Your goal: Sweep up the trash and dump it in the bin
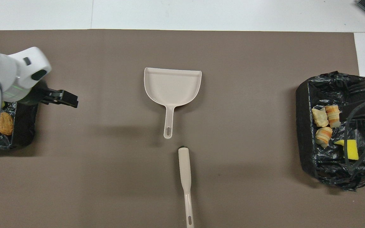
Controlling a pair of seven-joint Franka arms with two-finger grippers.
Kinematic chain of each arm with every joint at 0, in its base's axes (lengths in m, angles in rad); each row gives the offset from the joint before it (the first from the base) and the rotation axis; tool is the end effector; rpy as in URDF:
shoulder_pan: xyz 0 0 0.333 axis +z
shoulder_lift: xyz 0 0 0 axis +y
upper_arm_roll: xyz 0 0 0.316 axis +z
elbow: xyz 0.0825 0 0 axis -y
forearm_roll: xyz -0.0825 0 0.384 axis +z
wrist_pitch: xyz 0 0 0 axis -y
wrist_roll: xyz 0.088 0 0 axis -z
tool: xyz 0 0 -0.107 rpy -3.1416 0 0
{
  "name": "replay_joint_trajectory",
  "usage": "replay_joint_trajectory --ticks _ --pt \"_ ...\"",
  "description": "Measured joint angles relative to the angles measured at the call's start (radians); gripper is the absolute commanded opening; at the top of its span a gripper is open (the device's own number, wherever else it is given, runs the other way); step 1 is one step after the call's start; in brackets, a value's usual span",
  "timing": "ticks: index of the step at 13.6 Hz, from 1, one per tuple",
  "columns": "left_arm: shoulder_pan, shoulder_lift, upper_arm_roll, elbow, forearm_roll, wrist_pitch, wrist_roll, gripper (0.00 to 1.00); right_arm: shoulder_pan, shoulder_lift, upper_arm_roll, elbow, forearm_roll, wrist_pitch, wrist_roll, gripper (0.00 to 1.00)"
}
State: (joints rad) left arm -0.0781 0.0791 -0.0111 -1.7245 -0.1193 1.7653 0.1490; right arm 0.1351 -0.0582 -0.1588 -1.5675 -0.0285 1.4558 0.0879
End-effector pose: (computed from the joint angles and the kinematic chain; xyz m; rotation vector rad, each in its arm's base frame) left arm 0.5806 -0.0623 0.5235 3.0055 -0.3211 -0.0526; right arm 0.5243 -0.0185 0.6473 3.1145 -0.1771 -0.0836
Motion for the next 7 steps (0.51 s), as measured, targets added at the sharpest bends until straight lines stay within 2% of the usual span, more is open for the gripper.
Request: replay_joint_trajectory --ticks 4,7 --pt "0.035 -0.084 -0.004 0.006 0.100 -0.042 0.067 1.00 0.000 0.000 0.000 0.000 0.000 0.000 0.000 1.00" --pt "0.034 -0.095 -0.006 0.101 0.122 -0.131 0.070 1.00 0.000 0.000 0.000 0.000 0.000 0.000 0.000 1.00"
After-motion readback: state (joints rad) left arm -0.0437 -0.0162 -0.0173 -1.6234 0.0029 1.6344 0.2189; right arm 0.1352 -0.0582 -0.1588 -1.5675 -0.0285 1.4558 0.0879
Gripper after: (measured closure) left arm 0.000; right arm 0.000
